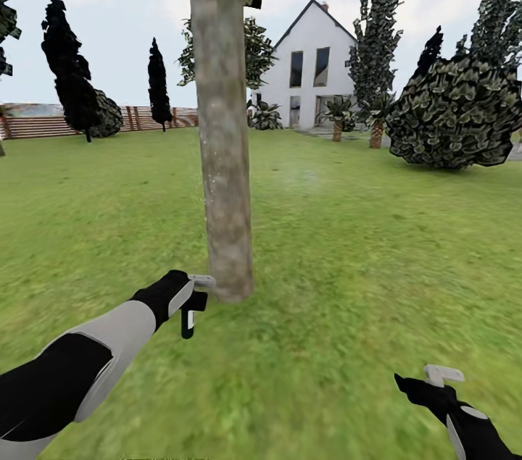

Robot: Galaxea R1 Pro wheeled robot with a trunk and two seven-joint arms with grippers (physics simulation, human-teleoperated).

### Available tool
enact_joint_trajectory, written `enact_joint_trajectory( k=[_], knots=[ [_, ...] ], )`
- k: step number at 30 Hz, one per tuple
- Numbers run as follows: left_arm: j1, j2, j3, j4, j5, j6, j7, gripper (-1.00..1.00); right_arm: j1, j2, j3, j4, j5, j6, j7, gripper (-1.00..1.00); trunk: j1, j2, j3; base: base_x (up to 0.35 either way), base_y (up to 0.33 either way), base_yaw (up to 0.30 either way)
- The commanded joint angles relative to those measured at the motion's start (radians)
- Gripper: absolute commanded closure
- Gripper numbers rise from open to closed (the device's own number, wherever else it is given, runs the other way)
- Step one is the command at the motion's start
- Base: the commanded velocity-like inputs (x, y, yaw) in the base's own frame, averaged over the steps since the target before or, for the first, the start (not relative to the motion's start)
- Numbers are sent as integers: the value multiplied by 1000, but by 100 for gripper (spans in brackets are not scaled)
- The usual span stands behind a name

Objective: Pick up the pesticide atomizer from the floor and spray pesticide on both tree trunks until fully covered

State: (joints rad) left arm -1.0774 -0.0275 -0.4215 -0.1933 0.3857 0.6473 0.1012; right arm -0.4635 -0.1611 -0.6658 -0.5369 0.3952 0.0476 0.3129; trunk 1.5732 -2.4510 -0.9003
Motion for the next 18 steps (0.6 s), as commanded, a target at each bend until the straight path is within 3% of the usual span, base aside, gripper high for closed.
enact_joint_trajectory(
  k=[1, 6, 11, 15, 18],
  knots=[
    [0, 0, 0, 0, -1, 0, 0, 100, 0, 0, 0, 0, -1, 0, 0, -100, 0, 0, 0, 0, 0, 84],
    [0, 0, 0, 0, 0, -1, 0, 100, 0, 0, 0, 0, -1, 0, 0, -100, 0, 0, 0, 0, 0, 16],
    [1, -14, 0, 0, 1, -65, -1, 100, 0, -1, 0, 0, -1, 1, 1, -100, 0, 0, 0, 0, 0, 9],
    [0, -21, 1, -6, -1, -81, -1, 100, 0, -1, -3, 0, -1, 1, 2, -100, 0, 0, 0, 0, 0, 184],
    [0, -21, 3, -65, -2, -78, 2, 100, 0, -2, -2, 0, -1, 1, 2, -100, 0, 0, 0, 0, 0, 49]
  ],
)
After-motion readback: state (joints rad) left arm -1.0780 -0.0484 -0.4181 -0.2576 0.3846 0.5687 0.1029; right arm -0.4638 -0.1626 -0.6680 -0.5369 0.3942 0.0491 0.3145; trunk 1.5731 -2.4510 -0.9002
